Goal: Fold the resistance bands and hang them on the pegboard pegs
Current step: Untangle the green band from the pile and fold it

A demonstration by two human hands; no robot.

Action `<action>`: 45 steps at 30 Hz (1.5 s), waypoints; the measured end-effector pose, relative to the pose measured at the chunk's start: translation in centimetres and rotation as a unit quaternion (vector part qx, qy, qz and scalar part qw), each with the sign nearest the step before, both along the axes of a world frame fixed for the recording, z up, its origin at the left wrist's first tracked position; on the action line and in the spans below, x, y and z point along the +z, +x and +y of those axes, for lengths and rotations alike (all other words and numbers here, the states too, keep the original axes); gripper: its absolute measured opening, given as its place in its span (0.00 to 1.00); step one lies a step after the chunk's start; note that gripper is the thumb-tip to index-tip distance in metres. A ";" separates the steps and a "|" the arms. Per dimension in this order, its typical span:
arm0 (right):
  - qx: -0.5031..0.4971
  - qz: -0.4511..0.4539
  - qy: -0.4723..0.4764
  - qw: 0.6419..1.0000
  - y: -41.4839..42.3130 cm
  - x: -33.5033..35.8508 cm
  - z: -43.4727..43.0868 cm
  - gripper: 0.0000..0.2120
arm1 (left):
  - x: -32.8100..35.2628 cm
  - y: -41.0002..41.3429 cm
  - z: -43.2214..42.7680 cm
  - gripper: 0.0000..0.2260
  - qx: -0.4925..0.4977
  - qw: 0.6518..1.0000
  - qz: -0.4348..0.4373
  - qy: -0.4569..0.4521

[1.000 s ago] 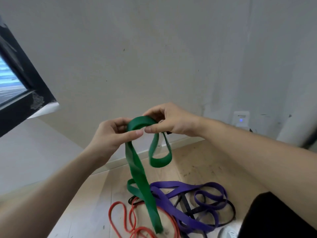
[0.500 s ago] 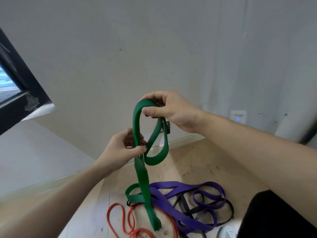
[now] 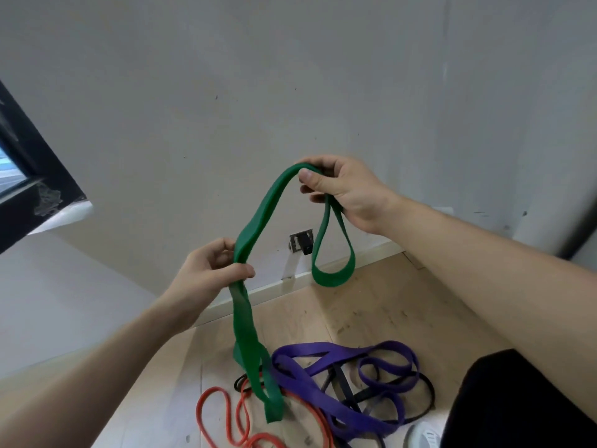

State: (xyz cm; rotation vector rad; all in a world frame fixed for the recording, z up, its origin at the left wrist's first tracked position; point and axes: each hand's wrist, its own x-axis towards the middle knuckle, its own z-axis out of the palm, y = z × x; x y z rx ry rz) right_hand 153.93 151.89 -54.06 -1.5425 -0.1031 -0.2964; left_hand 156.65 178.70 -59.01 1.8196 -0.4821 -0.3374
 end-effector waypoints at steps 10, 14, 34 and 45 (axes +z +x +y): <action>0.136 0.169 -0.250 0.944 -0.7 -2.6 -1.1 0.20 | 1.9 0.6 -0.1 0.33 0.023 0.986 0.058 -0.155; 0.172 0.149 -0.232 0.946 -0.8 -2.4 1.7 0.20 | 2.4 -0.4 -1.7 0.18 0.017 0.985 0.048 -0.163; 0.121 0.019 -0.132 0.984 -1.7 -0.2 4.1 0.15 | 0.0 -1.1 -2.4 0.13 -0.011 0.997 -0.072 -0.008; 0.064 -0.063 -0.090 0.992 -2.3 2.0 3.2 0.13 | 0.4 -2.3 -4.7 0.11 0.068 0.990 -0.118 -0.047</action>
